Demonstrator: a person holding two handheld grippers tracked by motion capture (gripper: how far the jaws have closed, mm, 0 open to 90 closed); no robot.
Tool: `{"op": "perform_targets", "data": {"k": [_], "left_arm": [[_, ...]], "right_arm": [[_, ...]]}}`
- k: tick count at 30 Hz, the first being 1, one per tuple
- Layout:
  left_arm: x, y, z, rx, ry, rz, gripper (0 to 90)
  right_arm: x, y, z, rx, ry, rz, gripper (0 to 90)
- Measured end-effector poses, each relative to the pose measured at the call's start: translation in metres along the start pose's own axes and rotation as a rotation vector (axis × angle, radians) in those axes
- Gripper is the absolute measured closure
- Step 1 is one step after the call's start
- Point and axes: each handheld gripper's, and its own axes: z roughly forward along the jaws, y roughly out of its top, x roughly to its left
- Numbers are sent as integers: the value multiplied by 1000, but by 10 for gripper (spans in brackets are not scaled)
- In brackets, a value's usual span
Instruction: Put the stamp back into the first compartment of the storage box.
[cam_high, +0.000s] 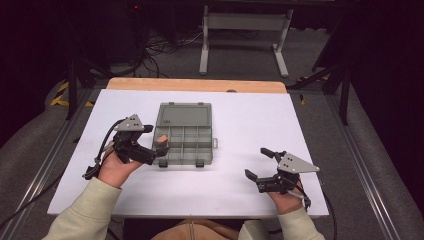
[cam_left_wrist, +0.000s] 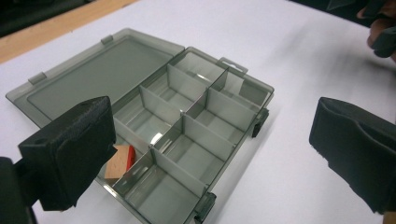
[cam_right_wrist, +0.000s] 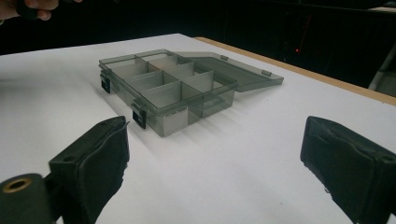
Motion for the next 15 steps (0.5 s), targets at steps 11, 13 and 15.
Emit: {"op": "perform_targets", "data": {"k": [11,13,15], "left_arm": [[-9,-24,-22,-190,-10,23,16],[-10,-32,-26,-230,-16,23,16],[-11,-38,-28,-253,-12,26,16]], "right_arm": [[0,0,0,3,-1,-1,84],[1,0,0,3,-1,-2,84],[1,0,0,3,-1,-1,84]]}}
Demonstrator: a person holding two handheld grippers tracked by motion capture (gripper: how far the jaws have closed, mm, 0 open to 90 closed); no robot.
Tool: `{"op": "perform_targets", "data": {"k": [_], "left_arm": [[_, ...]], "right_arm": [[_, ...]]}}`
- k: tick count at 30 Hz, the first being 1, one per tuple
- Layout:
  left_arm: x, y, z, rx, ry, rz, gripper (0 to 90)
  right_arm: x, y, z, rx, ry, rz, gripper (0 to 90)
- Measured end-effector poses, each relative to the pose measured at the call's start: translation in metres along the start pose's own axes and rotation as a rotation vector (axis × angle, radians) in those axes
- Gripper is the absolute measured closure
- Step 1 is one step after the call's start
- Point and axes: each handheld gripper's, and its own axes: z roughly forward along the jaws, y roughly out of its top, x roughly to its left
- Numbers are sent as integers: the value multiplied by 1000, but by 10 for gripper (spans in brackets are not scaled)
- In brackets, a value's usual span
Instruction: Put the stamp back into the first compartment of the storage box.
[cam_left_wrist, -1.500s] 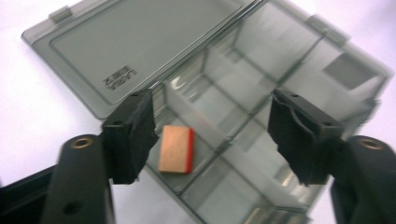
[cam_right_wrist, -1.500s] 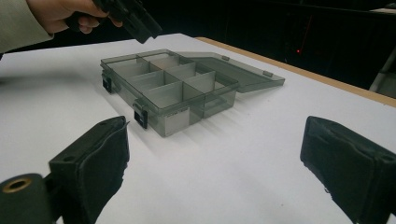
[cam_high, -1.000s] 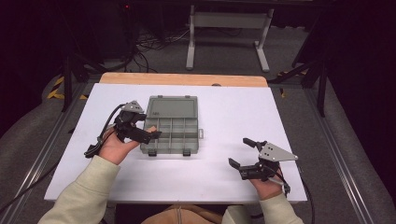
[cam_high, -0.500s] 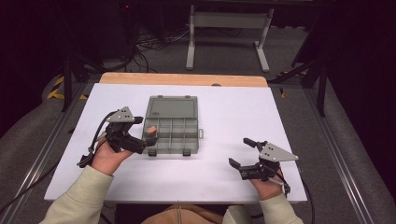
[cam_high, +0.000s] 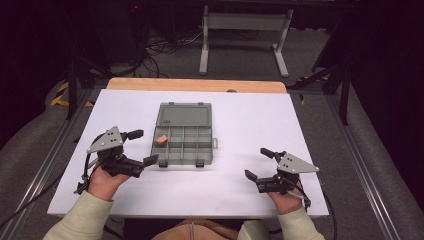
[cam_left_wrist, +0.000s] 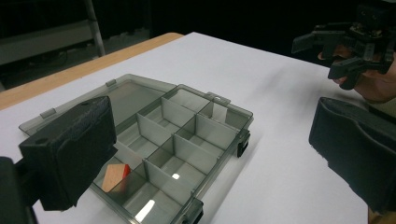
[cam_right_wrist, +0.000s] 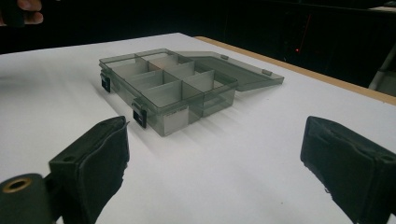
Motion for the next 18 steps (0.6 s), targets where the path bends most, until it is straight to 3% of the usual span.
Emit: {"op": "perform_targets", "data": {"k": [4,11,16,18], "left_arm": [[0,-11,-6,-32,12,16,19],[1,-31,-15,-78,16,-3,19],[2,-47,-23,-93,45,4,19],[1,-54,-26,-121,65,-2,22]], "right_arm": [[0,0,0,0,-1,-3,84],[0,0,-1,-8,2,-2,84],[0,0,-1,-10,3,-3,84],[0,0,-1,-10,2,-3,83]]}}
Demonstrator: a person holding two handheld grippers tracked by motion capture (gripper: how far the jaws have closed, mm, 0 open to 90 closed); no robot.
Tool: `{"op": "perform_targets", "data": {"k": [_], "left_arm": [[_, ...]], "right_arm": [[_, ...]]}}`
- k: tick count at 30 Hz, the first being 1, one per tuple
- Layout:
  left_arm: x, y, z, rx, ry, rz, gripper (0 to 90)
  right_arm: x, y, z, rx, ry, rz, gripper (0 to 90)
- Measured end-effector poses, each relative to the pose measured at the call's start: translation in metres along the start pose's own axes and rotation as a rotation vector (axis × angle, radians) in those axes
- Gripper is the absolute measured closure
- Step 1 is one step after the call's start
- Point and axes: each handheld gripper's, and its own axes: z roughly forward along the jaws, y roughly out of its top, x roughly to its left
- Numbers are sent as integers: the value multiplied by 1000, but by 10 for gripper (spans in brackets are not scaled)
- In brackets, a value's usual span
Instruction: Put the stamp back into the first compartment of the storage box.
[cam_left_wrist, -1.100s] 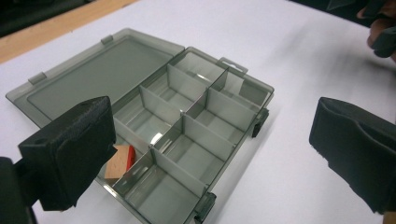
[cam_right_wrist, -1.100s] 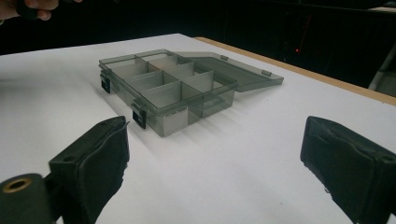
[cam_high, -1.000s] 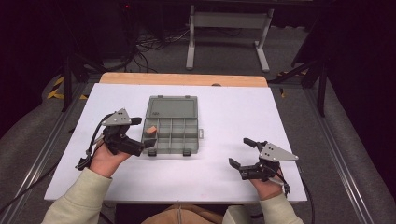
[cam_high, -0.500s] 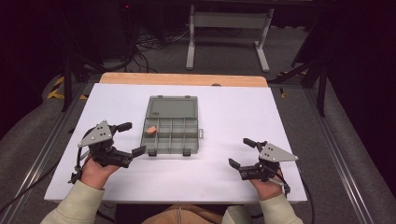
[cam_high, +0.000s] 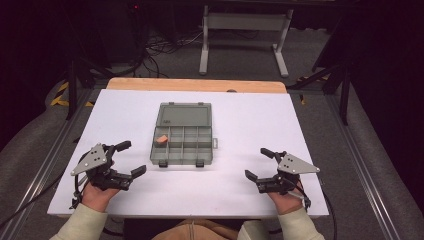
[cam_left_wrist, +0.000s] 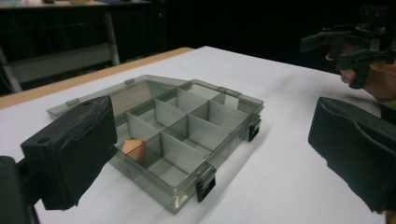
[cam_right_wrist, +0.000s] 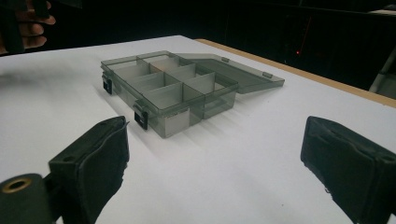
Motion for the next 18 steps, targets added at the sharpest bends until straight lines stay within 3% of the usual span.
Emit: {"op": "perform_targets", "data": {"k": [6,11,18], "left_arm": [[2,-13,-8,-15,25,-3,22],[6,-25,-11,8,33,-28,19],[12,-31,-9,31,47,-51,13]], "right_arm": [[0,0,-1,-9,1,-2,80],[0,0,-1,-14,3,-1,78],[0,0,-3,-20,9,0,78]]}}
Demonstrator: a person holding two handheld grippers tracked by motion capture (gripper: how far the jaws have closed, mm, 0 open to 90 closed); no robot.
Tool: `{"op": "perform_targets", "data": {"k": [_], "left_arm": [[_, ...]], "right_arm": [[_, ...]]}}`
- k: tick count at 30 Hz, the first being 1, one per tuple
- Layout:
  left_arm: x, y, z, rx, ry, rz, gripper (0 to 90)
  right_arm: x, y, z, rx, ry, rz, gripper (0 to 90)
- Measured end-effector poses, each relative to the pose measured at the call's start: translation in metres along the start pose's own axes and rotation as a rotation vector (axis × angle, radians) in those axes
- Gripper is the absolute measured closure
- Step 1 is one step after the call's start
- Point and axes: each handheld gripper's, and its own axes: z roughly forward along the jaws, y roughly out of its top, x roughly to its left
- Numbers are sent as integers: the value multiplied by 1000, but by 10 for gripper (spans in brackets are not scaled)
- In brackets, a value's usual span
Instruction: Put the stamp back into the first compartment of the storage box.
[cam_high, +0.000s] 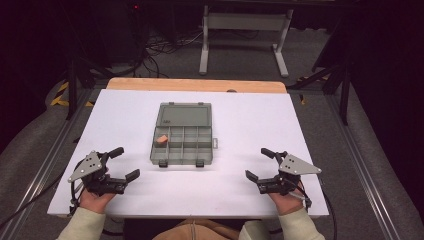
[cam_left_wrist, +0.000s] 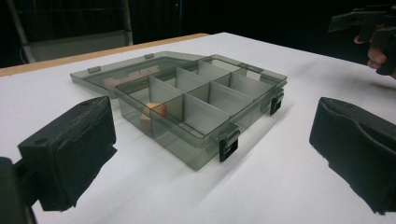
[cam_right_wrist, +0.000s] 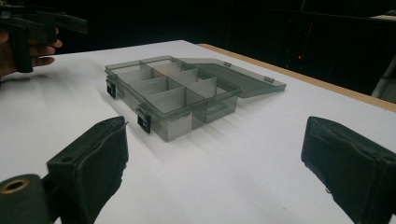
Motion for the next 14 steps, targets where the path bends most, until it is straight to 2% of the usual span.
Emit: {"op": "perform_targets", "data": {"k": [5,8,14], "left_arm": [[-1,0,-1,-19,-1,5,12],[0,1,-1,-8,-4,5,12],[-1,1,-1,-24,-3,6,11]], "right_arm": [[0,0,0,0,1,4,78],[0,-1,1,1,2,2,78],[0,-1,1,1,2,2,78]]}}
